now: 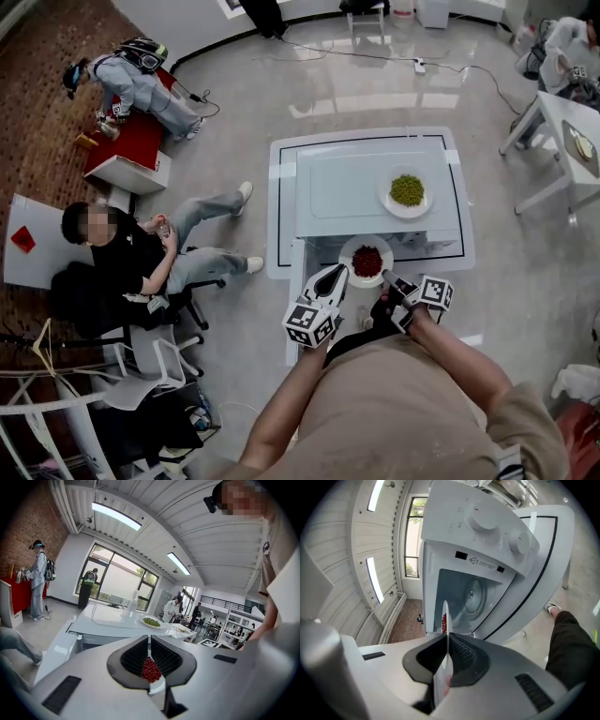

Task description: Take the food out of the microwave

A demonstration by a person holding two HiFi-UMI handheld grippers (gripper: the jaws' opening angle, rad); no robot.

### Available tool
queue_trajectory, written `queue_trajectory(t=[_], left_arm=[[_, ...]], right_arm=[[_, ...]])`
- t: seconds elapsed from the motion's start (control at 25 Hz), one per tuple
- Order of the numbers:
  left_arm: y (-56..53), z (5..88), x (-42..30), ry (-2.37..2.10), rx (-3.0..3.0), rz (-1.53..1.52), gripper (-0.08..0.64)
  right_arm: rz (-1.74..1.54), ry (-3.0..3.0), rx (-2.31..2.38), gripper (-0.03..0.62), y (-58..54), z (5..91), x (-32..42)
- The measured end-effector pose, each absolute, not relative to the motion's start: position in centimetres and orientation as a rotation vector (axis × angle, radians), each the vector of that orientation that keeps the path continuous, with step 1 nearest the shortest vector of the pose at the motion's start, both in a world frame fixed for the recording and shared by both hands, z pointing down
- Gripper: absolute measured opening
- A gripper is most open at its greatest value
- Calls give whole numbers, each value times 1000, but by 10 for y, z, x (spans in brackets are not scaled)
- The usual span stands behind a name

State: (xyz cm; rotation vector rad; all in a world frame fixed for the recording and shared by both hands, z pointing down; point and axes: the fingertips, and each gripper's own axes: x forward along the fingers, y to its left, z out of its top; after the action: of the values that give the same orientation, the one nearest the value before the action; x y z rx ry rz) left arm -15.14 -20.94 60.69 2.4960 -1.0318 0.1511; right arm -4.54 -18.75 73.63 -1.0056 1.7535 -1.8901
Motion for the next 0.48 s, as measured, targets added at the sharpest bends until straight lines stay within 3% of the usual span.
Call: queue_trajectory(t=[0.48], left_arm=[[-198, 575, -169, -1067, 2527, 78, 8]], right_arm=[[-1889, 1863, -907, 18, -154, 661, -60]])
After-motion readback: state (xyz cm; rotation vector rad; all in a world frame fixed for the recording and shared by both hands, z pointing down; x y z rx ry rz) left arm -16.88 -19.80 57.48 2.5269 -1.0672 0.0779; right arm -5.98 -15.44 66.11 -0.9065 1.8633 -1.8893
